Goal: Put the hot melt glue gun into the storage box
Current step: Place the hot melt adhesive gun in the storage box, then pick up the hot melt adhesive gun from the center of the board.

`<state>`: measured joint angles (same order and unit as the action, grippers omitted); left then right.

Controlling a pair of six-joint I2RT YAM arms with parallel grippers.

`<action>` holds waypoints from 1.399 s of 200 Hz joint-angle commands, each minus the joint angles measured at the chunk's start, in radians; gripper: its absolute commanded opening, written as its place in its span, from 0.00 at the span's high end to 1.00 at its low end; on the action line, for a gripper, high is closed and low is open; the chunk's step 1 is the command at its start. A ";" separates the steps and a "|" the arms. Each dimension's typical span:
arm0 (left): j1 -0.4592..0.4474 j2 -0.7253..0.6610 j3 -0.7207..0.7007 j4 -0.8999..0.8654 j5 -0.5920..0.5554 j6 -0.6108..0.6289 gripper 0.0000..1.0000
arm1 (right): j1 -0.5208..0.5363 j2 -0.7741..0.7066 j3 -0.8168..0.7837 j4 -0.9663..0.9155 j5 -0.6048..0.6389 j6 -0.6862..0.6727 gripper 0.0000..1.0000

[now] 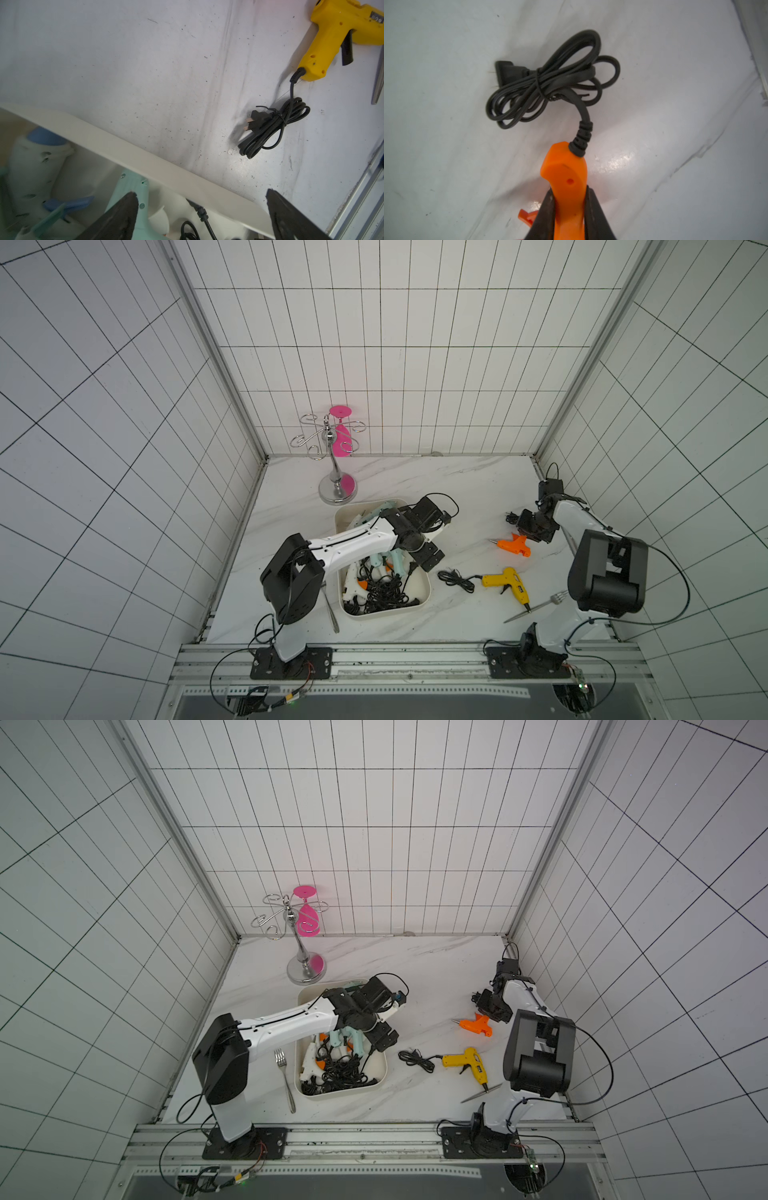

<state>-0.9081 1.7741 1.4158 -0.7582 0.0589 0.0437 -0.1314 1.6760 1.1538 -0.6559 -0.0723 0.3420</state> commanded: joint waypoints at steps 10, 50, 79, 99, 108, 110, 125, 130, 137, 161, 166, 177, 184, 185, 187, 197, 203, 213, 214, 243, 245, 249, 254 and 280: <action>-0.002 -0.157 -0.067 0.077 -0.068 -0.021 0.02 | -0.003 -0.046 0.033 -0.036 -0.095 0.049 0.96; -0.001 -0.267 -0.133 0.270 0.068 -0.024 0.01 | 0.016 -0.067 0.095 -0.036 -0.375 0.146 0.96; 0.006 -0.272 -0.160 0.435 0.206 -0.091 0.01 | 0.090 -0.115 0.176 -0.070 -0.420 0.199 0.97; 0.006 -0.209 -0.116 0.447 0.269 -0.141 0.01 | 0.159 -0.182 0.189 -0.031 -0.383 0.276 0.97; 0.009 -0.185 -0.101 0.461 0.294 -0.152 0.01 | 0.198 -0.219 0.184 0.004 -0.336 0.309 0.97; 0.009 -0.180 -0.098 0.465 0.304 -0.152 0.01 | 0.206 -0.224 0.184 0.010 -0.326 0.318 0.96; 0.011 -0.158 -0.091 0.530 0.280 -0.200 0.01 | 0.268 -0.264 0.170 0.064 -0.284 0.384 0.96; 0.011 -0.154 -0.095 0.560 0.258 -0.214 0.01 | 0.285 -0.274 0.163 0.081 -0.277 0.412 0.96; 0.011 -0.149 -0.103 0.597 0.222 -0.230 0.01 | 0.308 -0.293 0.151 0.110 -0.259 0.448 0.96; 0.026 -0.147 -0.144 0.720 0.136 -0.297 0.01 | 0.386 -0.339 0.117 0.154 -0.178 0.502 0.95; 0.031 -0.150 -0.155 0.743 0.135 -0.314 0.01 | 0.399 -0.344 0.115 0.155 -0.163 0.503 0.95; 0.048 -0.152 -0.173 0.795 0.150 -0.345 0.01 | 0.424 -0.353 0.111 0.155 -0.144 0.507 0.95; 0.058 -0.153 -0.179 0.819 0.152 -0.367 0.01 | 0.435 -0.361 0.102 0.171 -0.144 0.511 0.95; 0.059 -0.152 -0.180 0.823 0.152 -0.369 0.01 | 0.437 -0.362 0.101 0.174 -0.143 0.511 0.95; 0.061 -0.151 -0.181 0.830 0.153 -0.374 0.01 | 0.440 -0.364 0.096 0.181 -0.142 0.511 0.95; 0.074 -0.147 -0.183 0.847 0.159 -0.392 0.01 | 0.455 -0.376 0.079 0.200 -0.133 0.535 0.95; 0.080 -0.143 -0.183 0.854 0.164 -0.401 0.01 | 0.463 -0.380 0.074 0.205 -0.128 0.541 0.95; 0.091 -0.135 -0.182 0.866 0.181 -0.414 0.02 | 0.475 -0.385 0.075 0.204 -0.120 0.539 0.95; 0.093 -0.134 -0.182 0.866 0.181 -0.415 0.02 | 0.476 -0.386 0.075 0.203 -0.120 0.539 0.95; 0.116 -0.120 -0.189 0.911 0.230 -0.445 0.12 | 0.507 -0.394 0.077 0.200 -0.121 0.538 0.95; 0.117 -0.120 -0.189 0.914 0.236 -0.447 0.13 | 0.509 -0.395 0.076 0.200 -0.120 0.538 0.95; 0.120 -0.117 -0.188 0.923 0.247 -0.451 0.15 | 0.515 -0.395 0.077 0.201 -0.117 0.538 0.95; 0.123 -0.113 -0.187 0.930 0.262 -0.455 0.17 | 0.521 -0.396 0.076 0.201 -0.116 0.538 0.95; 0.137 -0.086 -0.176 0.950 0.334 -0.493 0.25 | 0.536 -0.401 0.088 0.201 -0.107 0.529 0.95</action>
<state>-0.7830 1.6497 1.2407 0.1390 0.3050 -0.4049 0.3862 1.3067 1.2488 -0.4889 -0.2073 0.8707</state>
